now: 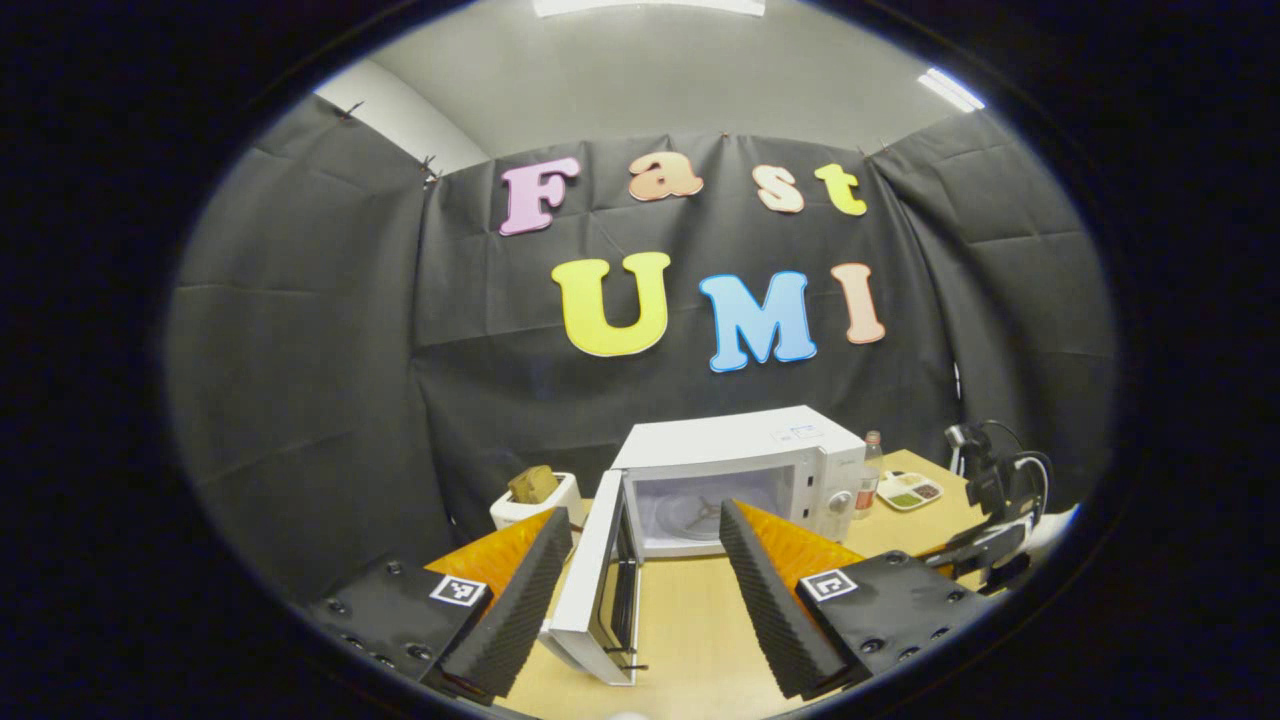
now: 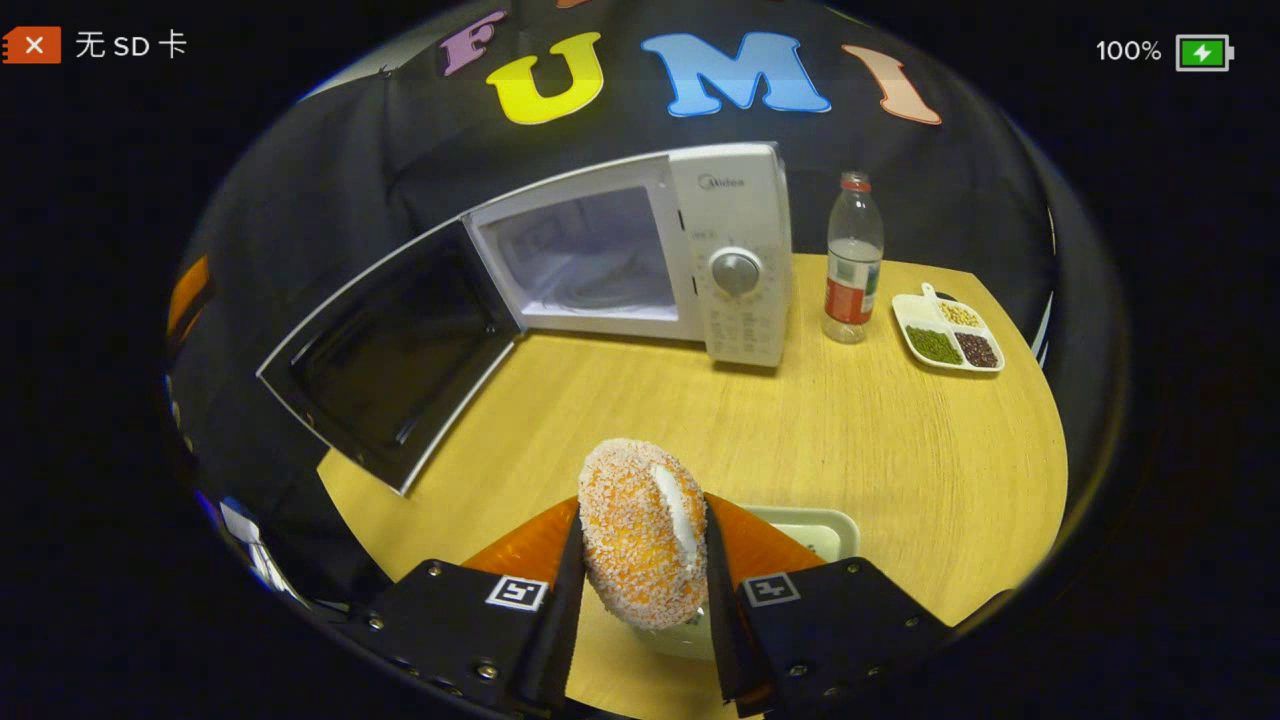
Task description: Open the microwave oven with the left hand, put the food in, and close the microwave oven.
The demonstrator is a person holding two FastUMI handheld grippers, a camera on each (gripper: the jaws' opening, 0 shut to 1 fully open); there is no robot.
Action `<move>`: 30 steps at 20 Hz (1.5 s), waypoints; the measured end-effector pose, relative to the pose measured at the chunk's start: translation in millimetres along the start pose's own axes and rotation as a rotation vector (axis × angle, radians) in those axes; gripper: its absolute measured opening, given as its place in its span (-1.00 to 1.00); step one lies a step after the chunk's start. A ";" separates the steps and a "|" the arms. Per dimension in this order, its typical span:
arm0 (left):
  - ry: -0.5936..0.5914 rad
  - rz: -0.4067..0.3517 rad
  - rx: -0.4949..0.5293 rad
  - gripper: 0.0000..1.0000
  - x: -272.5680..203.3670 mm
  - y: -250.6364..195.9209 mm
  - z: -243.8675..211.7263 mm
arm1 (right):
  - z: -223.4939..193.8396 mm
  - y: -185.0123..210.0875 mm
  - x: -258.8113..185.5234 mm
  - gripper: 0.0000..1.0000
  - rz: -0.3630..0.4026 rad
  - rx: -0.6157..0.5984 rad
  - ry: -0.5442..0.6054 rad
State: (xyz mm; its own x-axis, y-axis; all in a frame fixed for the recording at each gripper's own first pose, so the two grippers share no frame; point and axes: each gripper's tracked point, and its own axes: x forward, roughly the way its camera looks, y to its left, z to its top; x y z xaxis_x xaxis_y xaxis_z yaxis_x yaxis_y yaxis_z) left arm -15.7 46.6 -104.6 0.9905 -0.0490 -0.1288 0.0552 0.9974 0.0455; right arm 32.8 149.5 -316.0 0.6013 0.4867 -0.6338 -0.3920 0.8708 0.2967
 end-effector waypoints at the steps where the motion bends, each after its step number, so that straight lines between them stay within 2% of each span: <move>1: 0.003 -0.018 0.001 1.00 2.6 1.6 -2.3 | 16.2 15.1 8.5 0.12 0.009 0.020 -0.027; 5: 0.011 -0.066 -0.023 1.00 13.3 15.8 -15.8 | 60.6 67.4 58.3 0.12 0.034 0.135 -0.092; 9: 0.005 -0.084 -0.021 1.00 27.0 33.4 -26.8 | 103.6 92.2 112.7 0.12 0.010 0.245 -0.186; 12: 0.007 -0.084 -0.030 0.97 37.1 44.6 -37.1 | 136.1 90.0 152.9 0.12 -0.051 0.360 -0.267; 18: -0.001 -0.113 0.000 1.00 51.9 53.9 -58.5 | 182.8 73.0 214.9 0.12 -0.177 0.496 -0.429; 23: -0.018 -0.147 0.002 0.96 57.7 50.3 -62.5 | 207.5 61.6 242.2 0.11 -0.291 0.463 -0.556; 26: -0.025 -0.166 0.012 1.00 59.9 47.3 -68.2 | 216.2 47.4 254.2 0.12 -0.361 0.428 -0.604; 27: -0.023 -0.168 0.013 0.96 60.3 47.1 -71.7 | 215.4 43.6 259.3 0.11 -0.372 0.420 -0.605; 29: -0.016 -0.174 -0.002 1.00 62.0 45.6 -77.5 | 213.8 35.3 264.4 0.12 -0.407 0.421 -0.611; 30: -0.011 -0.172 -0.008 0.96 62.6 46.2 -79.1 | 211.7 31.4 265.5 0.20 -0.430 0.415 -0.615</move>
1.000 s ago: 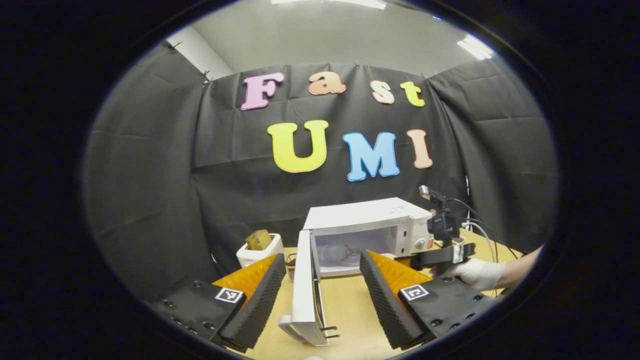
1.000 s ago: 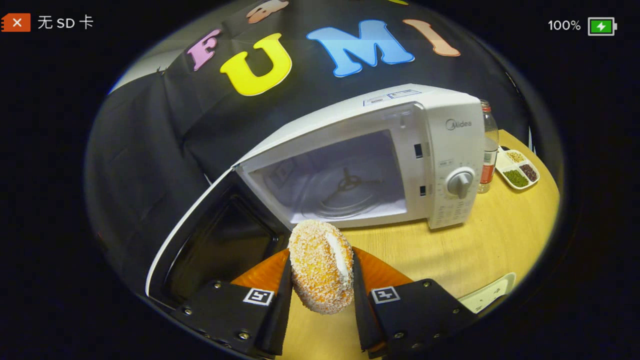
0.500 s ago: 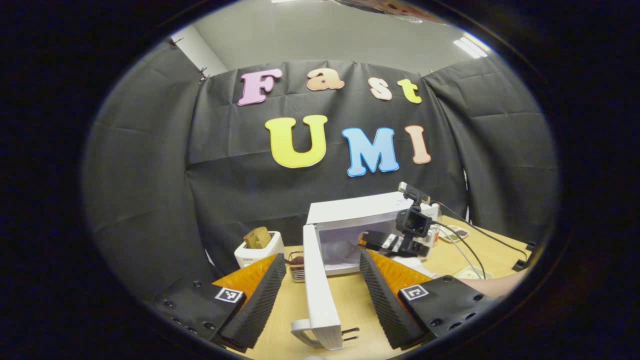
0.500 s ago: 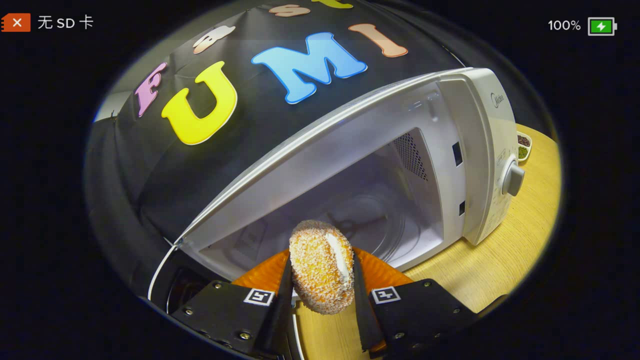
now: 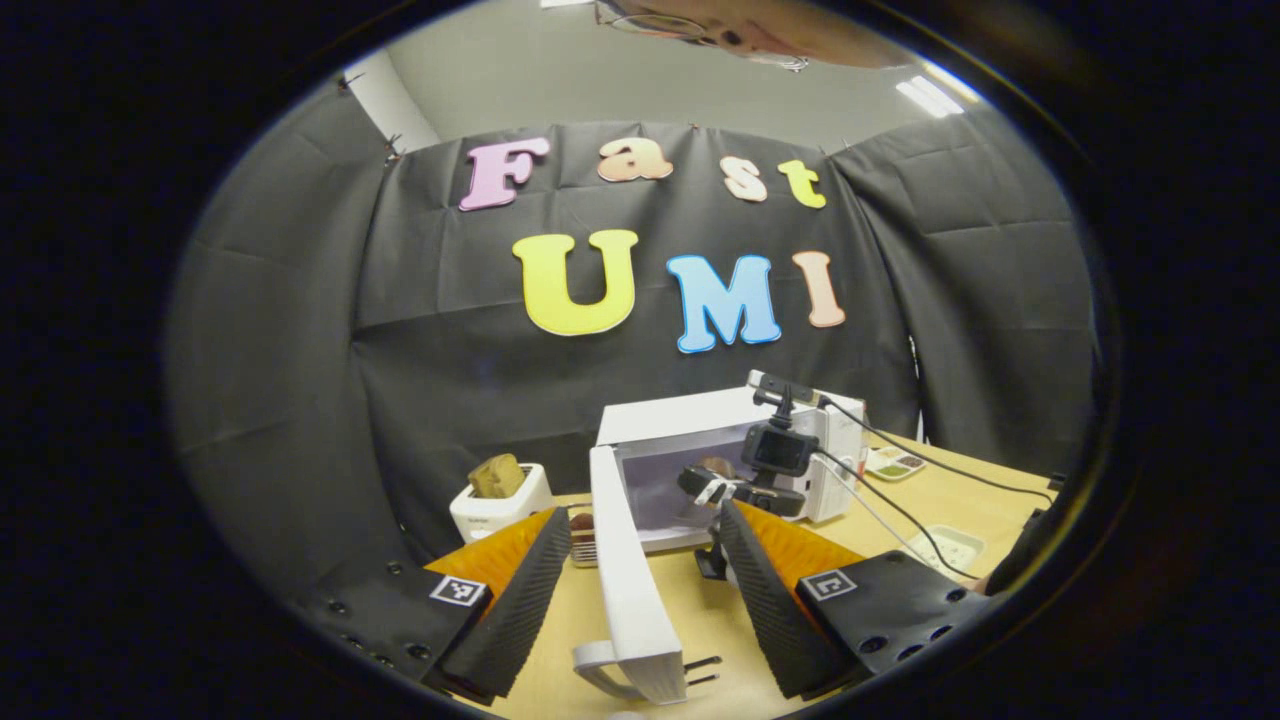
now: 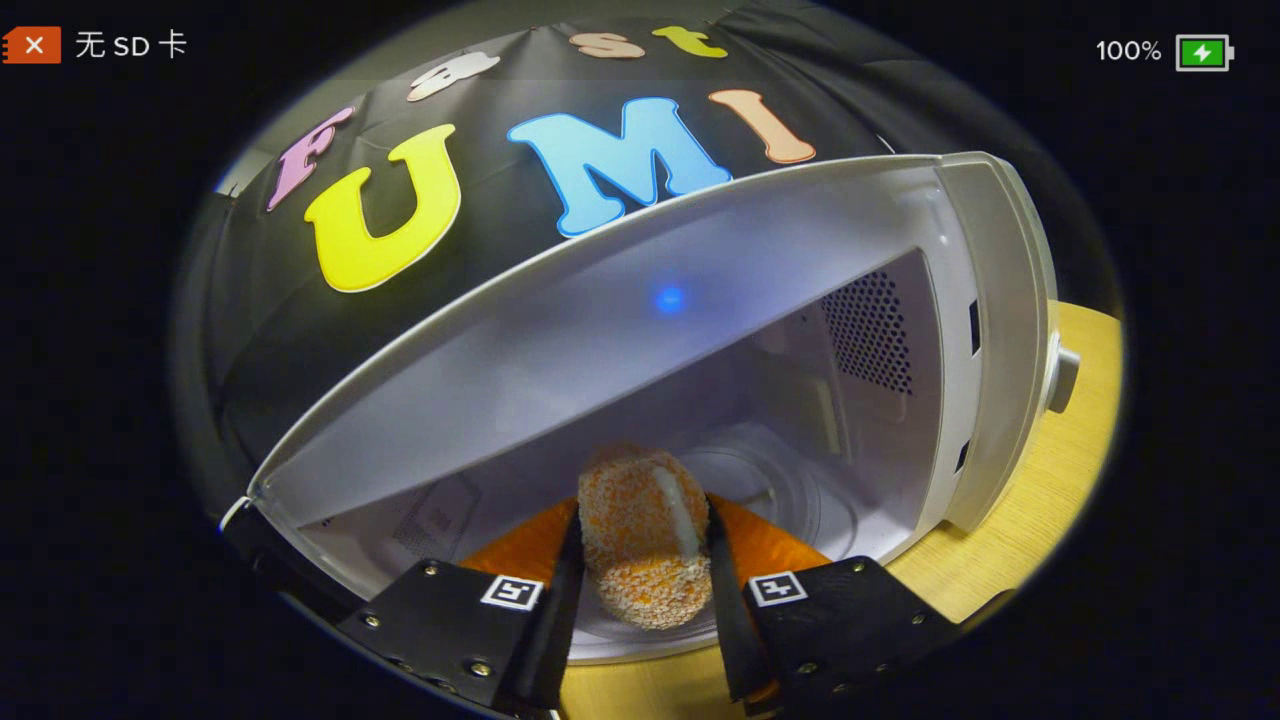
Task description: Open the microwave oven with the left hand, put the food in, and close the microwave oven.
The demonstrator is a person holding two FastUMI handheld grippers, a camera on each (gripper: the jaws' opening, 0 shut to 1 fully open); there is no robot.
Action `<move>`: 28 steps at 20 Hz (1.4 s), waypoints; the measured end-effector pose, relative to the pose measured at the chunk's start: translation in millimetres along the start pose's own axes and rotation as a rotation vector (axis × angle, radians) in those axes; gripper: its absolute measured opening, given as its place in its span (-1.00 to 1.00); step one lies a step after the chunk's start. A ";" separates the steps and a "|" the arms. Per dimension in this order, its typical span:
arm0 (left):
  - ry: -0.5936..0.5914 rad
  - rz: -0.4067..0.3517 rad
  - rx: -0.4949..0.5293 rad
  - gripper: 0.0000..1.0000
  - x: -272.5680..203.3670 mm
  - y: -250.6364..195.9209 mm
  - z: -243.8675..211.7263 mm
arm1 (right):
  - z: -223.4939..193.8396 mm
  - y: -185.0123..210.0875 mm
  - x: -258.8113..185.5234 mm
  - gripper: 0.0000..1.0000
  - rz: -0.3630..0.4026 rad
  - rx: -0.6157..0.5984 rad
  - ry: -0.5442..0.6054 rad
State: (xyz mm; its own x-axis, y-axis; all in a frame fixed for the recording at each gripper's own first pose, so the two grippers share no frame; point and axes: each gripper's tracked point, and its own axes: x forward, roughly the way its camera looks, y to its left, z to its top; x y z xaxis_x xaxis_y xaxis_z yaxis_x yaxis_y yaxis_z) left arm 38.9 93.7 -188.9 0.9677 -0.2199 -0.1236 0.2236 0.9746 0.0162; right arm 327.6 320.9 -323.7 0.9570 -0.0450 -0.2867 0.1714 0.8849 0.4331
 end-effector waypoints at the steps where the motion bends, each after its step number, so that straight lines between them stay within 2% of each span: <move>1: -0.001 0.001 -0.002 0.96 -0.2 0.0 0.3 | -3.3 -1.3 1.6 0.39 -0.004 -0.005 0.003; 2: -0.002 0.004 0.000 1.00 -0.4 0.5 1.4 | -9.0 -3.5 1.8 0.55 -0.008 -0.015 0.009; 3: -0.002 0.006 0.002 1.00 -0.8 -0.1 0.8 | -9.4 -7.6 -1.5 0.95 -0.014 -0.032 0.008; 4: -0.006 0.004 0.003 1.00 -0.9 -1.3 2.8 | -8.2 -9.5 -6.9 0.98 -0.015 -0.050 0.009; 9: -0.020 0.017 0.000 0.96 -5.3 -2.2 6.6 | 23.5 -19.7 -35.7 0.99 -0.005 -0.163 -0.074; 11: -0.031 0.028 0.001 0.97 -7.1 -2.8 11.1 | 38.2 -18.8 -55.0 0.99 0.031 -0.188 -0.081; 13: -0.043 0.041 0.010 0.97 -8.5 -1.1 14.7 | 52.5 -25.4 -84.8 0.98 0.059 -0.258 -0.065; 17: -0.048 0.056 -0.001 1.00 -8.6 -1.3 20.9 | 104.6 -44.5 -165.4 0.98 0.137 -0.424 -0.112; 20: -0.054 0.065 0.016 1.00 -9.1 -5.5 31.9 | 147.7 -70.5 -226.6 0.98 0.174 -0.495 -0.130; 24: -0.061 0.107 0.057 0.98 -15.8 -9.3 46.4 | 203.7 -122.4 -286.4 0.96 0.168 -0.526 -0.150; 28: -0.061 0.121 0.037 1.00 -16.7 -22.9 63.8 | 220.6 -178.3 -329.1 0.97 0.135 -0.529 -0.113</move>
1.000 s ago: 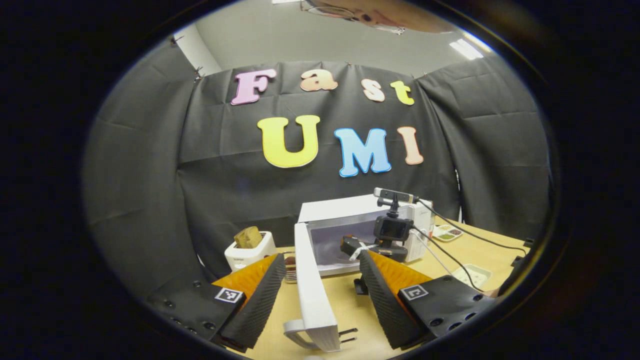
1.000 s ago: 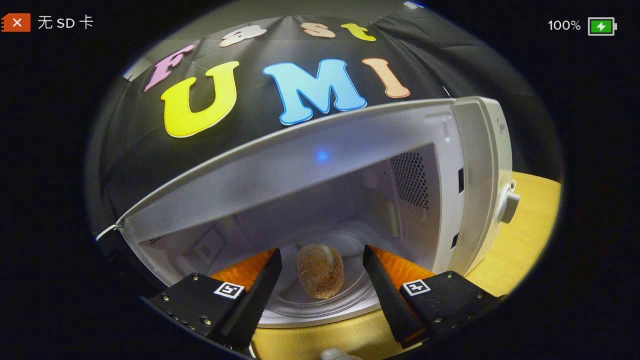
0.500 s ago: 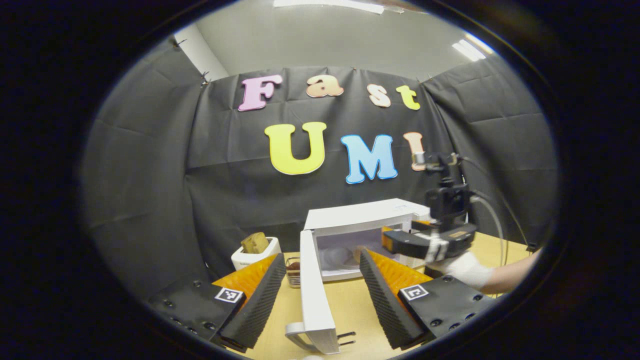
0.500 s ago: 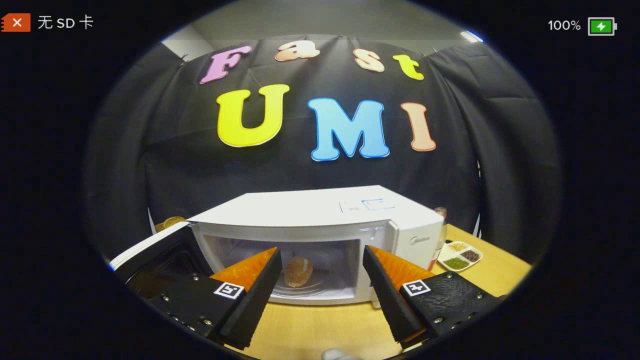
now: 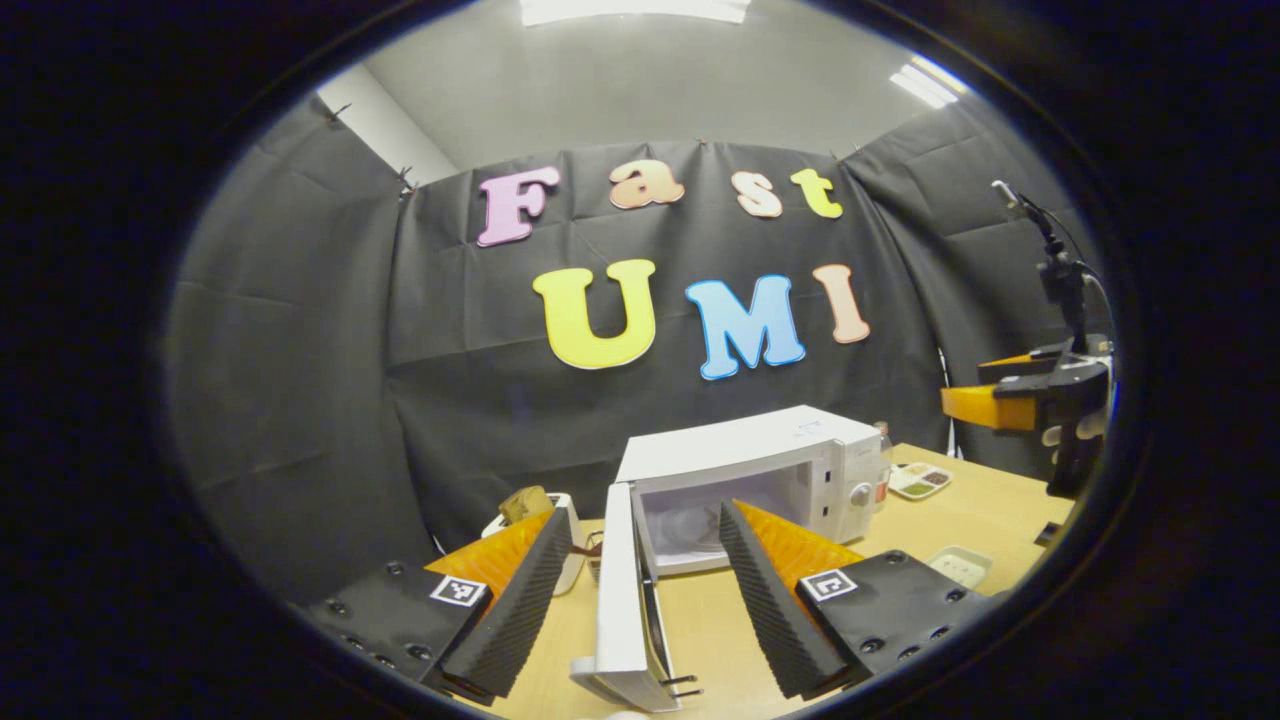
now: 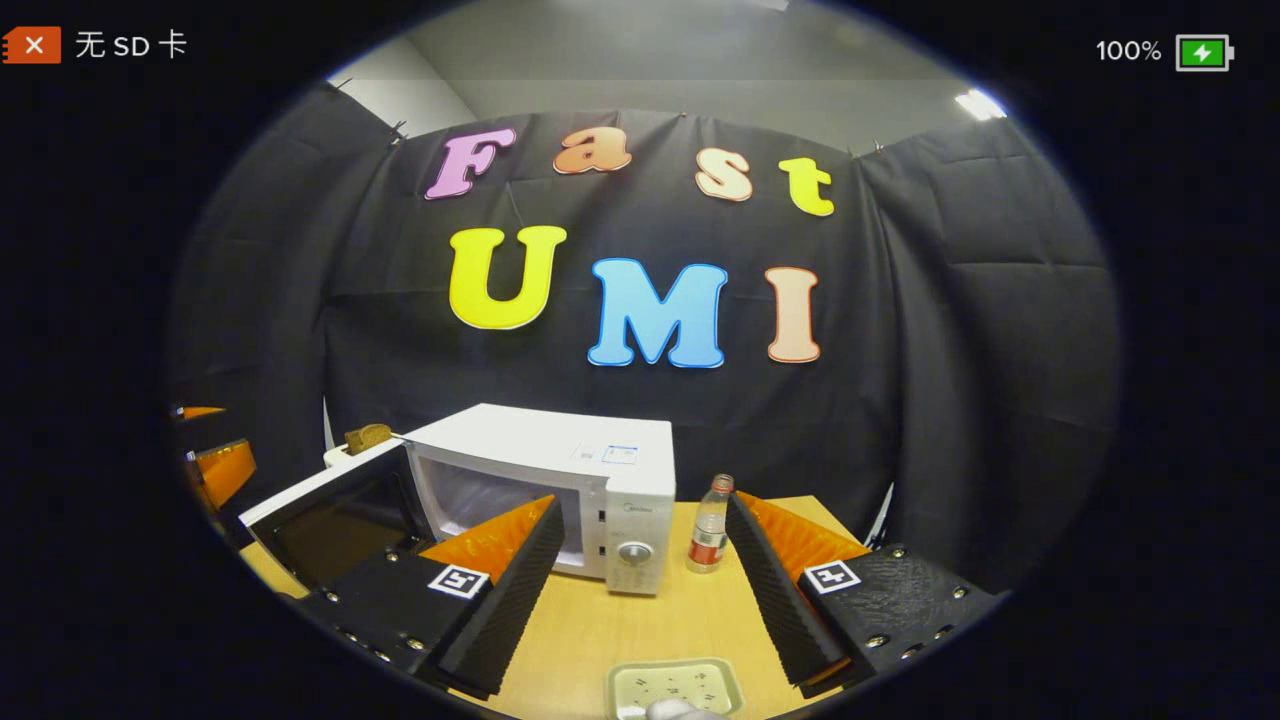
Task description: Open the microwave oven with the left hand, put the food in, and close the microwave oven.
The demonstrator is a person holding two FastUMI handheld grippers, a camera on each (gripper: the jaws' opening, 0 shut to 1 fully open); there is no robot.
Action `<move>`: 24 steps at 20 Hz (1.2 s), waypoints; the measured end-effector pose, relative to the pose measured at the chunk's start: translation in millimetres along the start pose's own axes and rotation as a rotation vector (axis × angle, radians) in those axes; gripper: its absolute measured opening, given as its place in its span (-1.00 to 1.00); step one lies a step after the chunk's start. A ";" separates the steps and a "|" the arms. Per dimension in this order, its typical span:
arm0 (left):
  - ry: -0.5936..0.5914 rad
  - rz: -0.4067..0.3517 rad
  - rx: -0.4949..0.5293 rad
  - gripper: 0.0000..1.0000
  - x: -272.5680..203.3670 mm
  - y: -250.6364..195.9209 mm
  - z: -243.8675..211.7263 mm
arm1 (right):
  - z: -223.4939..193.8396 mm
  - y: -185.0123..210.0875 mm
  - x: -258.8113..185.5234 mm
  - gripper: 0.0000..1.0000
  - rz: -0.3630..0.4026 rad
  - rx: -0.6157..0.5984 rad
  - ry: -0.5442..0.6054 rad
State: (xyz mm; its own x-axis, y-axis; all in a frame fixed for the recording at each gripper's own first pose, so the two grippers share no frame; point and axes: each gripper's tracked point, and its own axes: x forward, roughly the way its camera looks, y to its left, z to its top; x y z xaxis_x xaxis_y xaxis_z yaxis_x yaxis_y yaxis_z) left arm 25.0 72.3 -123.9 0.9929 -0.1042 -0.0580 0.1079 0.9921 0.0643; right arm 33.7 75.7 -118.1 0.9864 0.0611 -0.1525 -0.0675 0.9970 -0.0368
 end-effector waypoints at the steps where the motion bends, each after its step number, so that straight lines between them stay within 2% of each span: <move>1: 0.003 0.008 -0.007 1.00 -0.7 0.9 1.4 | 0.6 -10.3 -9.1 0.97 -0.007 0.006 0.009; 3: 0.003 0.037 -0.004 1.00 0.6 4.2 6.5 | 1.8 -27.7 -24.3 0.97 -0.018 0.015 0.021; 4: 0.010 0.047 0.000 0.92 0.7 6.4 6.9 | 2.6 -32.7 -29.9 0.98 -0.021 0.015 0.020; 8: 0.019 0.120 0.021 0.96 -5.7 42.6 -0.9 | 7.2 -47.0 -45.4 0.97 -0.019 0.017 0.032; 12: 0.087 0.268 0.072 0.99 -20.1 111.9 -46.1 | 10.6 -45.9 -50.6 0.98 -0.005 0.004 0.053; 15: 0.162 0.340 0.088 0.97 -32.3 147.7 -95.0 | 22.9 -36.7 -50.4 0.97 0.008 0.021 0.044; 18: 0.244 0.361 0.068 0.97 -38.8 161.4 -146.3 | 25.7 -27.7 -50.0 0.98 0.028 0.023 0.048; 21: 0.296 0.331 0.072 0.96 -36.9 154.3 -177.2 | 27.6 -22.3 -51.5 0.98 0.038 0.038 0.060; 24: 0.312 0.281 0.080 0.92 -31.6 133.0 -189.0 | 26.5 -23.8 -53.8 0.97 0.028 0.062 0.065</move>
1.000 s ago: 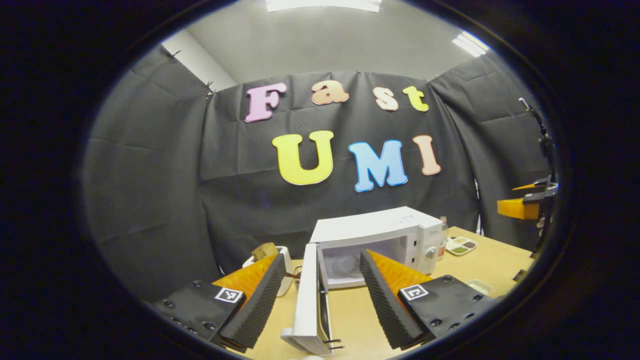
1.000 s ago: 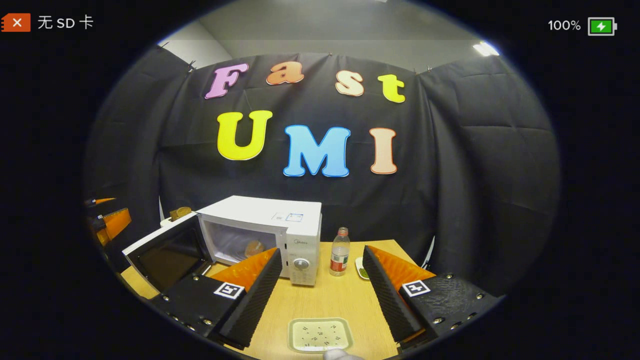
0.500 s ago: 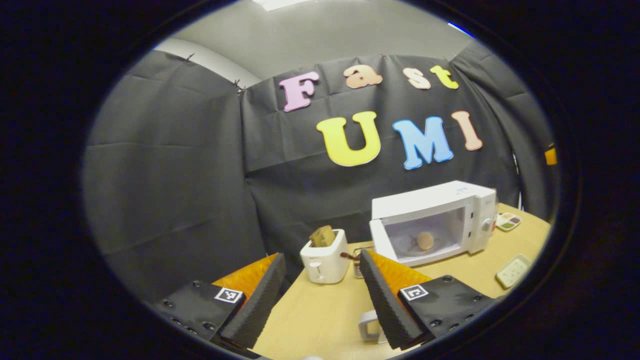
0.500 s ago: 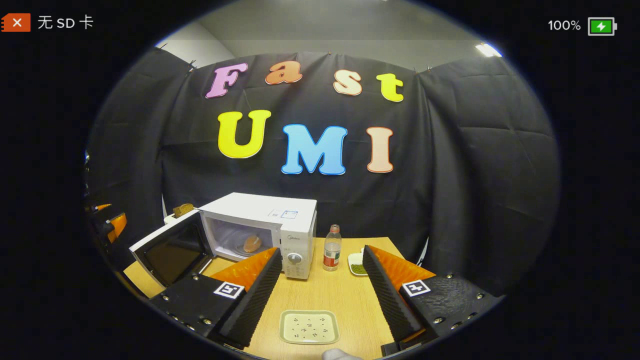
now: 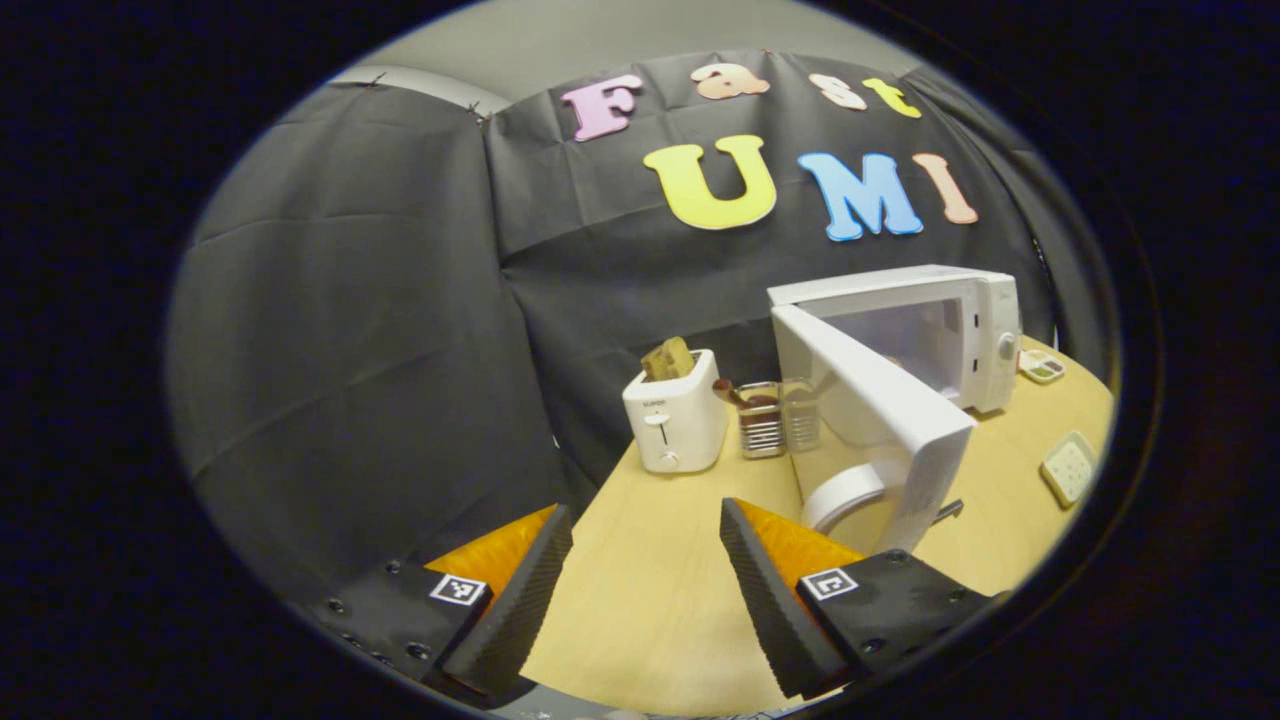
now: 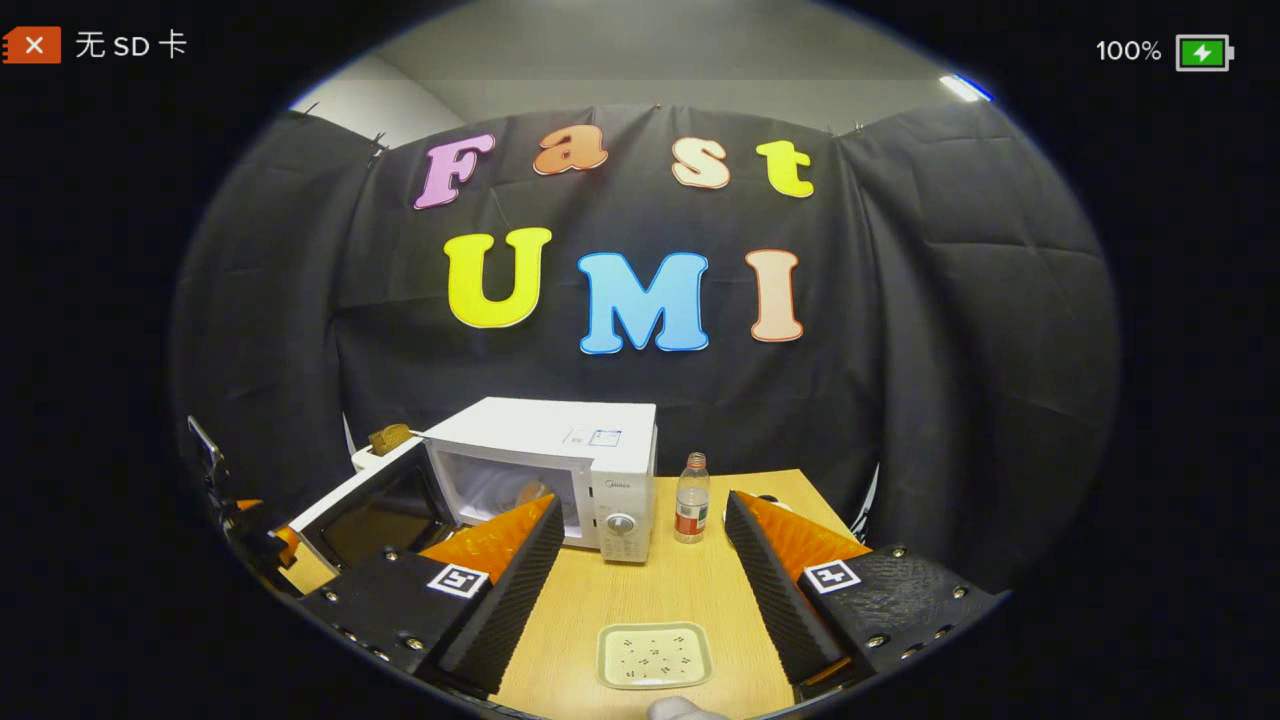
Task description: Open the microwave oven with the left hand, put the food in, and close the microwave oven.
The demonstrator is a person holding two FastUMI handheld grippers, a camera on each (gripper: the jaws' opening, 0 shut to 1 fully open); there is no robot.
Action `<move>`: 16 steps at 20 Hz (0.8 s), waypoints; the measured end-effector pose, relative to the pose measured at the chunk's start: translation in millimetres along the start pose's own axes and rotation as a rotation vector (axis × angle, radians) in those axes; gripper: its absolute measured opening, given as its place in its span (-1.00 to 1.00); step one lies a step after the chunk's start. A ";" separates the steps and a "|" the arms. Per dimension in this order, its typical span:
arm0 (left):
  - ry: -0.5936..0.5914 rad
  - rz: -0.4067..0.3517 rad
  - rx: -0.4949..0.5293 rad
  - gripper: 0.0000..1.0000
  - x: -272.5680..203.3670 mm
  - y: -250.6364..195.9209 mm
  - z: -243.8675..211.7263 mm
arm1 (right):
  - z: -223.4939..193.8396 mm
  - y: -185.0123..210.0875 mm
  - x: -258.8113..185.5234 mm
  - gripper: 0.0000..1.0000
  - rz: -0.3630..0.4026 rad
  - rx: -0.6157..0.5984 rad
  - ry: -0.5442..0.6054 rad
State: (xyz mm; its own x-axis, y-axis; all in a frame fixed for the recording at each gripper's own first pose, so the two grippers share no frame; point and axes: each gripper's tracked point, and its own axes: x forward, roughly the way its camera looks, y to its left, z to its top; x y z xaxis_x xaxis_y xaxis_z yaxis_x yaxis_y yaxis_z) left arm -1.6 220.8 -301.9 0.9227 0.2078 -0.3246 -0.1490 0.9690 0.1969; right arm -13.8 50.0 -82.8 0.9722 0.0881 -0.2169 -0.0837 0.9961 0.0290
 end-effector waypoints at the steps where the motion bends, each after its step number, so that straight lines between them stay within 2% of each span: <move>1: -0.006 -0.013 0.002 1.00 0.8 -7.6 2.5 | 0.2 -1.4 -0.8 0.97 -0.003 -0.005 0.001; 3: -0.013 -0.026 0.004 0.87 -3.3 -16.7 4.7 | -0.4 -3.6 -1.9 0.98 -0.011 -0.012 0.003; 7: -0.031 -0.075 0.004 0.88 -10.9 -43.9 13.4 | -5.9 -6.3 -4.1 0.98 -0.013 -0.016 0.021; 16: -0.069 -0.248 0.032 0.89 -37.3 -145.5 30.8 | -11.0 -20.6 -10.9 0.98 -0.023 -0.015 0.047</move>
State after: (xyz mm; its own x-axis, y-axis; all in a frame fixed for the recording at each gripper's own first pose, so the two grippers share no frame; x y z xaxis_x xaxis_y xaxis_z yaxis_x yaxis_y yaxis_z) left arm -3.3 68.0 -289.9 0.9519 -0.0458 -0.3031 0.0947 0.9844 0.1486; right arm -25.0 28.6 -91.8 0.9626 0.0655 -0.2629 -0.0656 0.9978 0.0087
